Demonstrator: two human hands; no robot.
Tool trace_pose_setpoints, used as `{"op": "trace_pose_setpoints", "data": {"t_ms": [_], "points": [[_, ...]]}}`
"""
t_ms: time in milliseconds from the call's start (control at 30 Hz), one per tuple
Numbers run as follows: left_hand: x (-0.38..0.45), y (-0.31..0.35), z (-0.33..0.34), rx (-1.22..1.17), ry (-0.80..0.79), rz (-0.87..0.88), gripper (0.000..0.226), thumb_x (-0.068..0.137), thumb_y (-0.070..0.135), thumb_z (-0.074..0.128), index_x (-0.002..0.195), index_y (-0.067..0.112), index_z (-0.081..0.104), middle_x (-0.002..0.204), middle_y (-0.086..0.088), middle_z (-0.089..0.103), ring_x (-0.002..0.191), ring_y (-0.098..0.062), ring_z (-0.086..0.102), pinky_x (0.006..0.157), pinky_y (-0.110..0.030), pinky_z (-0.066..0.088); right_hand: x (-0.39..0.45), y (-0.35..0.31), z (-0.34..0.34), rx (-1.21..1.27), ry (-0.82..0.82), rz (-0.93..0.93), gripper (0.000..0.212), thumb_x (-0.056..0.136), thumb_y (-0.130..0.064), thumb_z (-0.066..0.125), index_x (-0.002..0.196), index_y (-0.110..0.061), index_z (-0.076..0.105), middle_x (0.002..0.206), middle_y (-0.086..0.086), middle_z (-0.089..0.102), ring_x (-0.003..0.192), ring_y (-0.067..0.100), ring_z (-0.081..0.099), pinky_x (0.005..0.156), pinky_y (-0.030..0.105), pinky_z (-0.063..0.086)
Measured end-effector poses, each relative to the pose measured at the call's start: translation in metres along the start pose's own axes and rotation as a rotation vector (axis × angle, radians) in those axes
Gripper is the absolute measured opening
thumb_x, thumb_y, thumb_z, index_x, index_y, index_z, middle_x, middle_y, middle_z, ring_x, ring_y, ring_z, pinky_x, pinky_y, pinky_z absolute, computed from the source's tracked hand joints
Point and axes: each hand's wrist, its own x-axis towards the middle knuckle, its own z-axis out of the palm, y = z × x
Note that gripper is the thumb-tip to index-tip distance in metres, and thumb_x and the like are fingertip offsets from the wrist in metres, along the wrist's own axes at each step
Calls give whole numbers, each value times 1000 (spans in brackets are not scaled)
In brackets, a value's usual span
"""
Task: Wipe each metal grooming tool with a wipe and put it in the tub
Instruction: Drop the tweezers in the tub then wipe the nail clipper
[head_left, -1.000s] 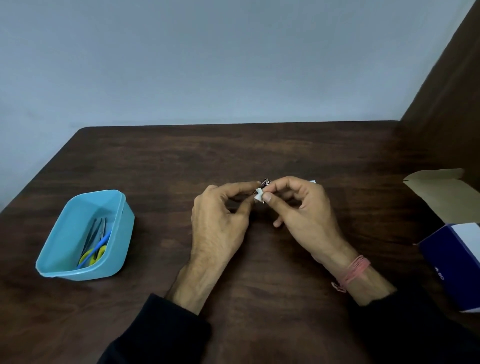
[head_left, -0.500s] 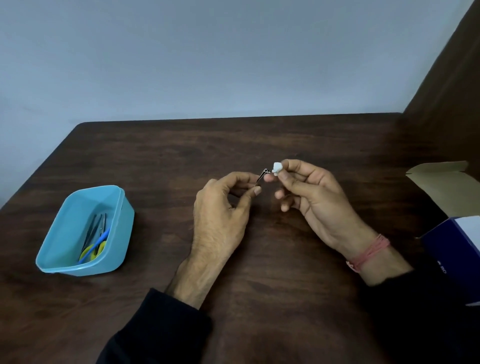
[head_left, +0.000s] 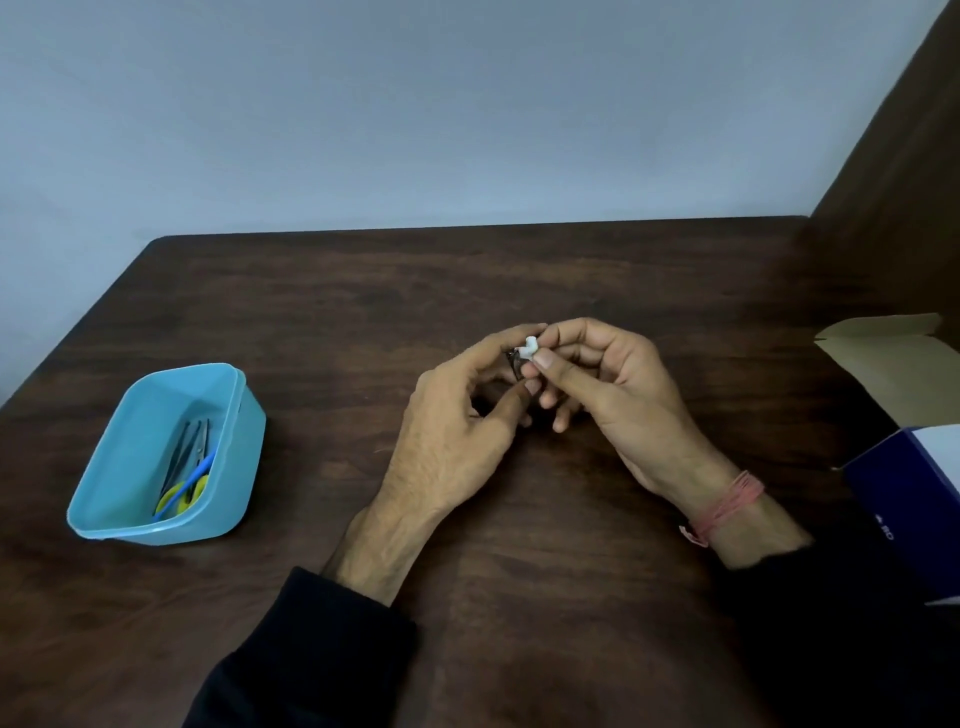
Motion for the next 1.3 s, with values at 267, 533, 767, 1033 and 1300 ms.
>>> {"op": "trace_pose_setpoints", "data": {"t_ms": [267, 533, 767, 1033, 1300], "points": [[5, -4, -1, -160, 74, -78, 29, 117, 22, 58, 145, 24, 66, 97, 2, 82, 64, -14, 70, 60, -34, 63, 1, -4, -4, 69, 62, -5, 9, 108, -5, 66, 109, -12, 72, 102, 16, 78, 72, 17, 64, 52, 27, 53], [0, 3, -1, 26, 79, -85, 23, 114, 38, 61, 127, 34, 81, 81, 4, 78, 68, -20, 77, 57, -41, 66, -6, 2, 5, -286, 111, -196, 2, 103, -8, 78, 104, -9, 77, 95, 10, 80, 63, 21, 73, 44, 29, 52], [-2, 5, 0, 61, 44, -73, 22, 112, 38, 64, 130, 40, 78, 79, 7, 80, 71, -22, 77, 65, -52, 67, -9, 1, 5, -354, 238, -220, 6, 99, -13, 83, 102, -16, 80, 93, 2, 81, 59, 22, 76, 41, 29, 51], [-4, 6, 0, 72, 58, -38, 25, 111, 31, 67, 135, 35, 71, 78, 7, 80, 67, -11, 75, 64, -40, 66, -9, -1, 6, -353, 240, -201, 10, 93, -18, 91, 99, -15, 84, 88, -1, 83, 58, 21, 76, 41, 28, 52], [0, 4, 0, -28, 44, -55, 22, 112, 27, 68, 132, 32, 74, 76, 3, 80, 63, -22, 73, 59, -41, 62, -9, -2, 5, -398, 258, -225, 8, 93, -15, 90, 95, -16, 82, 85, -2, 81, 57, 18, 74, 45, 22, 50]]}}
